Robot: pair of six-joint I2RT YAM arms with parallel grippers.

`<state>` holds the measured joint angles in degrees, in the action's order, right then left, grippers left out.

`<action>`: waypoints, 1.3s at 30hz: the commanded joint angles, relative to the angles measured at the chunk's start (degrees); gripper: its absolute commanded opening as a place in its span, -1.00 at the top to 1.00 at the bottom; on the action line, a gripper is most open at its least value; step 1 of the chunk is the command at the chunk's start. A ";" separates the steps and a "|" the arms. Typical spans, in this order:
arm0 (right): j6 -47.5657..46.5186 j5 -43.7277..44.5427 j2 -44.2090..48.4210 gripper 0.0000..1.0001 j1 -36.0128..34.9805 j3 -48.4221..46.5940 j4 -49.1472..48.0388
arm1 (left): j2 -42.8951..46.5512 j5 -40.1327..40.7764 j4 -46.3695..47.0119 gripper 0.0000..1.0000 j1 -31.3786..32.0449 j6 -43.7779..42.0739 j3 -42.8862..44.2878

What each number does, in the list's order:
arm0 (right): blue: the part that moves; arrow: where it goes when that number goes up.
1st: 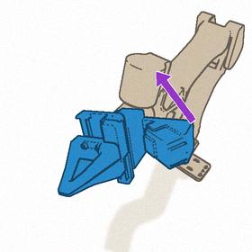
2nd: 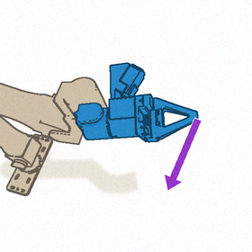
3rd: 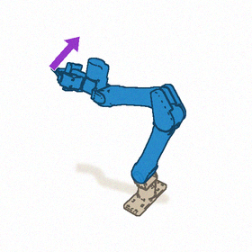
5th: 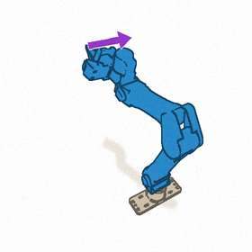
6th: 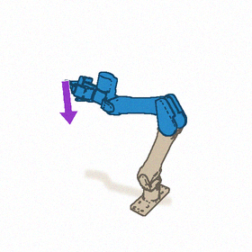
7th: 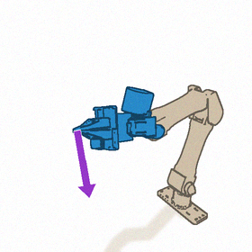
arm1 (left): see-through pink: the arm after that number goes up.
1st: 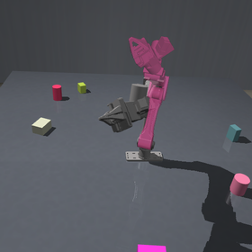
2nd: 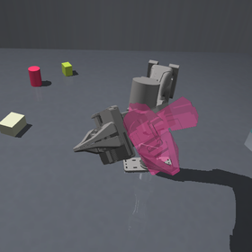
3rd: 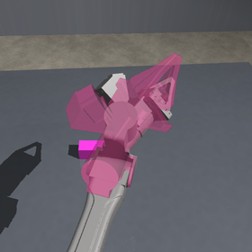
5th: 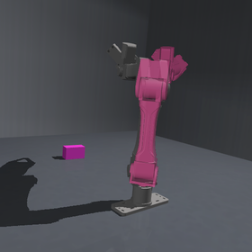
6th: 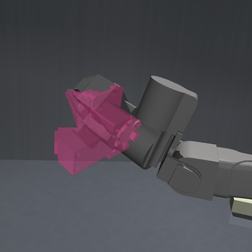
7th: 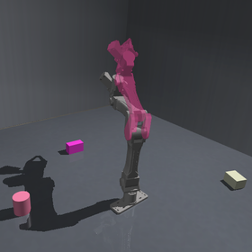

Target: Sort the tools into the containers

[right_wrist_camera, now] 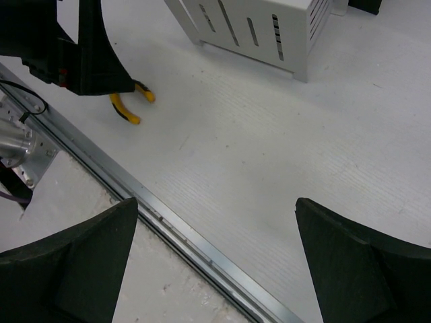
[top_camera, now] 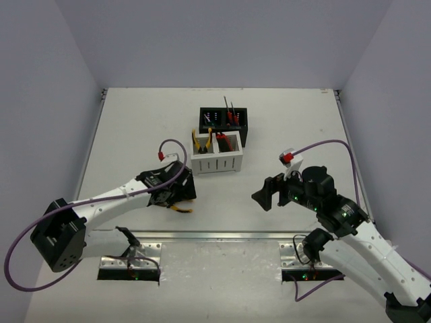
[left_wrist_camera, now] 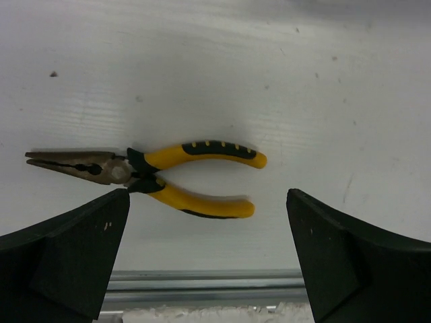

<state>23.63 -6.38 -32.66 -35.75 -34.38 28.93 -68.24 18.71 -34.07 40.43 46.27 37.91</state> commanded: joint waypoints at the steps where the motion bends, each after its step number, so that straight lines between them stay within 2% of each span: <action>1: -1.92 -0.30 0.49 -0.98 0.10 0.19 -1.20 | -2.33 -9.36 0.03 -1.00 2.95 -13.95 9.89; 3: -2.14 0.18 1.04 -0.98 0.09 0.34 -1.37 | -5.69 -8.73 -8.09 -1.00 5.05 -19.70 18.94; 5: -2.19 0.68 1.60 -0.98 0.06 0.41 -1.51 | -7.31 -6.52 -11.83 -1.00 5.89 -24.94 22.98; 8: -2.04 2.57 3.21 -0.98 0.13 0.45 -1.77 | -9.46 2.65 -14.57 -1.00 6.08 -34.20 22.70; 16: -2.71 3.30 5.34 -0.98 0.15 0.46 -2.30 | -15.27 -9.42 -10.49 -1.00 5.27 -47.94 21.06; 24: -2.29 0.80 6.52 -0.98 0.07 1.59 -3.00 | -23.58 -12.68 -10.16 -0.95 0.79 -50.92 20.70; 31: -2.63 -0.66 7.52 -0.98 0.15 1.69 -3.61 | -25.42 -17.32 -8.26 -0.78 -3.89 -49.96 20.46; 39: -2.99 -1.17 7.62 -0.98 0.15 1.15 -2.82 | -25.14 -18.19 -6.00 -0.53 -4.49 -50.22 17.46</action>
<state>21.56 -6.81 -25.54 -35.75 -32.69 28.36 -93.71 1.79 -40.86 36.77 -3.82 56.37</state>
